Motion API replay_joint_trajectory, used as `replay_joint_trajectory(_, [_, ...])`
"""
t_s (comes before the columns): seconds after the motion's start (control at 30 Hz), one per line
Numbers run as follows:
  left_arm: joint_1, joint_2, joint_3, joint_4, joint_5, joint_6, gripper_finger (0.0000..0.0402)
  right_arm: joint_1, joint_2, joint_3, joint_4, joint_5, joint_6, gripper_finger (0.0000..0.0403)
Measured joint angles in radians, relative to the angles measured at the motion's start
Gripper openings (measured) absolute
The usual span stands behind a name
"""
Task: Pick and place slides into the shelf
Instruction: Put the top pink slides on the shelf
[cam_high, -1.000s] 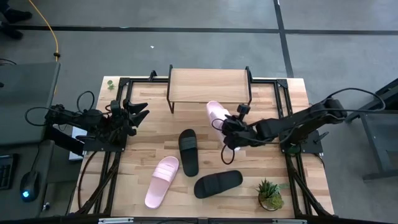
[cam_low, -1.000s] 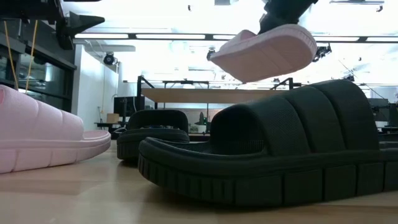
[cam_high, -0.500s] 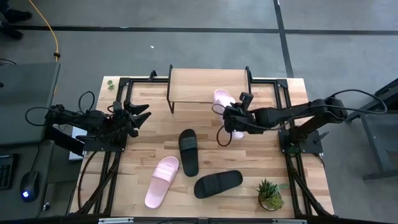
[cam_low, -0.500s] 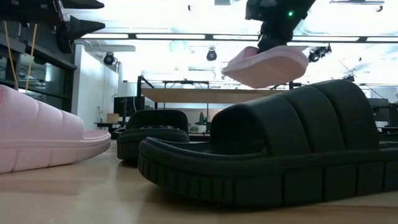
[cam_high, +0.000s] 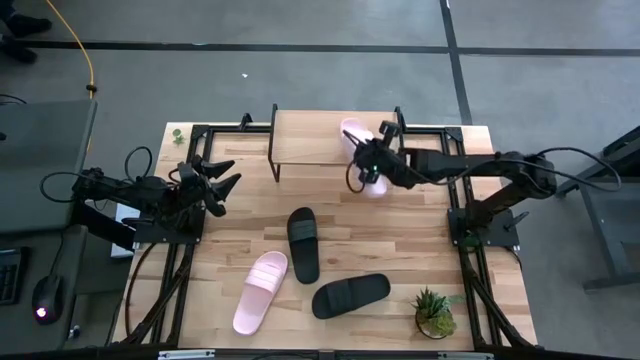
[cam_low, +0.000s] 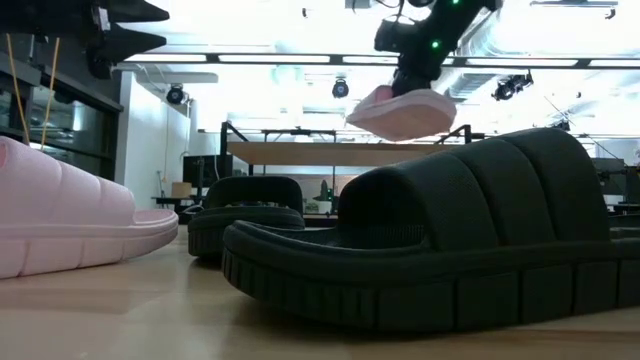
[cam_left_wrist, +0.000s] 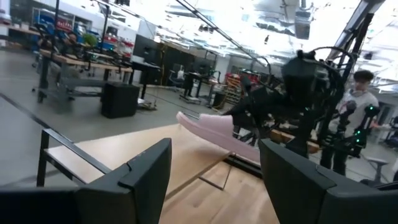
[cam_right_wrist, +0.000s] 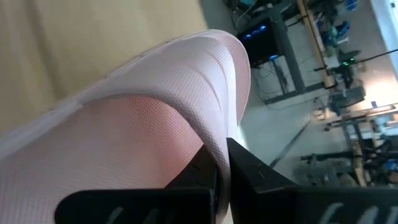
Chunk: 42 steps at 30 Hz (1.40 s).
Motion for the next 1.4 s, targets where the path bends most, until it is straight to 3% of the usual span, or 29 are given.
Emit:
replay_joint_trajectory(0.73, [-0.001,0.000,0.000,0.031,-0.016,0.003,0.0225,-0.242,0.000,0.000,0.014,0.006,-0.180,0.0000])
replay_joint_trajectory(1.03, [-0.001,0.000,0.000,0.031,-0.013,0.001,0.0225,-0.290,0.000,0.000,0.017,-0.080,-0.178,0.0000])
replay_joint_trajectory(1.4, [-0.001,0.000,0.000,0.031,-0.013,0.001,0.0225,-0.294,0.000,0.000,-0.010,-0.089,-0.177,0.0000])
